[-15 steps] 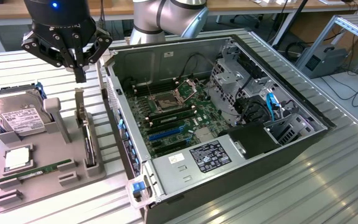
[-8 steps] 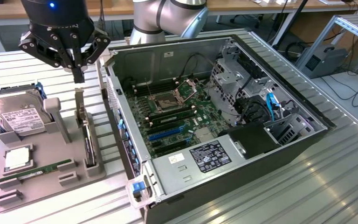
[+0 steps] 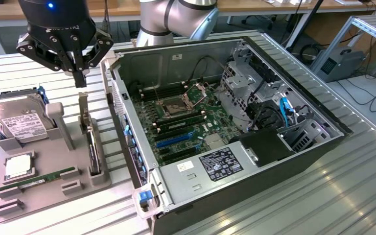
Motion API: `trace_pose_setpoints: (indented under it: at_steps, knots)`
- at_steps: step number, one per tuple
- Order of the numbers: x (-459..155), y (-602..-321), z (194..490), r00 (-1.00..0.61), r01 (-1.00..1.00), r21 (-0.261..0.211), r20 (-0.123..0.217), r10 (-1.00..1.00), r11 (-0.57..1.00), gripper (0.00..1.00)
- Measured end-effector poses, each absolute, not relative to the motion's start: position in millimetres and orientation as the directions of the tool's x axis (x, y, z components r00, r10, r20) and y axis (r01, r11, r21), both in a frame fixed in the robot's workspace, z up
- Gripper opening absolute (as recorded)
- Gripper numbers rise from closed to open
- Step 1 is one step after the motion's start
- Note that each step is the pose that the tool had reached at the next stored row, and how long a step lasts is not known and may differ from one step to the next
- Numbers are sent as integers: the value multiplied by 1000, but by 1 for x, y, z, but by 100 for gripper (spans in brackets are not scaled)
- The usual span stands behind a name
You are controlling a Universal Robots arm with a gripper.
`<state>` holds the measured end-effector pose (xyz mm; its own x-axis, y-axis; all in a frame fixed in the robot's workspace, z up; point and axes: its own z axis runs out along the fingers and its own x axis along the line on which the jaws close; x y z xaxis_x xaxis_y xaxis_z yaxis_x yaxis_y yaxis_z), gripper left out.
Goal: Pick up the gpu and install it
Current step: 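Reach for the gpu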
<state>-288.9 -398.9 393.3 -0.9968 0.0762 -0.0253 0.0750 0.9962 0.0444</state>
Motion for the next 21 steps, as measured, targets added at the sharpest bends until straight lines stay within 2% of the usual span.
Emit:
trace_pose_setpoints:
  at_steps: [21]
  knots:
    - [-296, -399, 393, -997, 75, 44, -25, 76, 996, 11]
